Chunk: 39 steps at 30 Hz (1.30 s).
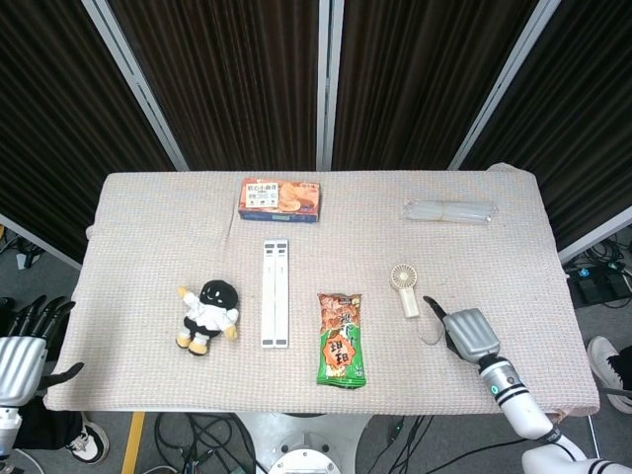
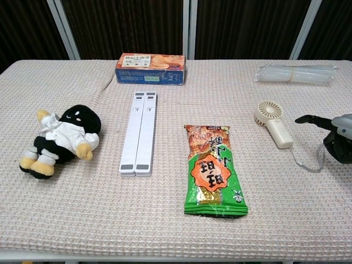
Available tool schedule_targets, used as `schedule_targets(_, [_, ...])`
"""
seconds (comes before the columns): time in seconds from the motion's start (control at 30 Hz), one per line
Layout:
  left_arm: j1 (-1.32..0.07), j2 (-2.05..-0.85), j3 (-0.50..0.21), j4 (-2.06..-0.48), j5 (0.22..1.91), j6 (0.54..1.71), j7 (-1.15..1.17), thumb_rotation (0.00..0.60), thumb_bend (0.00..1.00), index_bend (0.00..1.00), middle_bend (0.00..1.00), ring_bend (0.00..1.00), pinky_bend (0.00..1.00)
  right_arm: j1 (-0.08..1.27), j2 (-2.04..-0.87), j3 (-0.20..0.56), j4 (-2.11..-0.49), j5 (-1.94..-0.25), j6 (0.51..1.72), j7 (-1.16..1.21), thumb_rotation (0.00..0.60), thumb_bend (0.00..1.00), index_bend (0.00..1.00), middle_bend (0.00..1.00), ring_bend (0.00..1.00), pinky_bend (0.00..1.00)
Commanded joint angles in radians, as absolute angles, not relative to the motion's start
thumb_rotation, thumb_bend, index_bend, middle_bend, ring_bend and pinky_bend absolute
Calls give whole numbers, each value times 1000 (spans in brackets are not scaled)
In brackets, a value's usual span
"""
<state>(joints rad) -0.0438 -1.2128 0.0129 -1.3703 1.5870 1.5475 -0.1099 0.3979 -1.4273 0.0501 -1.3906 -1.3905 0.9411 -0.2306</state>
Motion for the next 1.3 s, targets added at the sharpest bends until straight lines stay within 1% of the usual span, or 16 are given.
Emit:
schedule_targets(0.03, [-46,-1214,9,-1362,1581,1543,-116,600,0,124,93,0,135,417,-1451,61,-1385,-1361,921,-259,600,1000,0,811,767,672])
schedule_targets(0.6, [-53,-1221,2,-1334,1565,1528,-140,600,0,124,92,0,135,467,-1494,73,-1386,-1286,910,-346,600,1000,0,811,767,671])
schedule_targets(0.93, [-56,-1220,0,-1337,1563,1526,-137,600,0,124,92,0,135,478,-1502,59,-1377,-1241,895,-370,600,1000,0,811,767,671])
schedule_targets(1.3, [-57,-1219,0,-1342,1564,1527,-132,600,0,124,92,0,135,479,-1508,40,-1366,-1218,877,-340,600,1000,0,811,767,671])
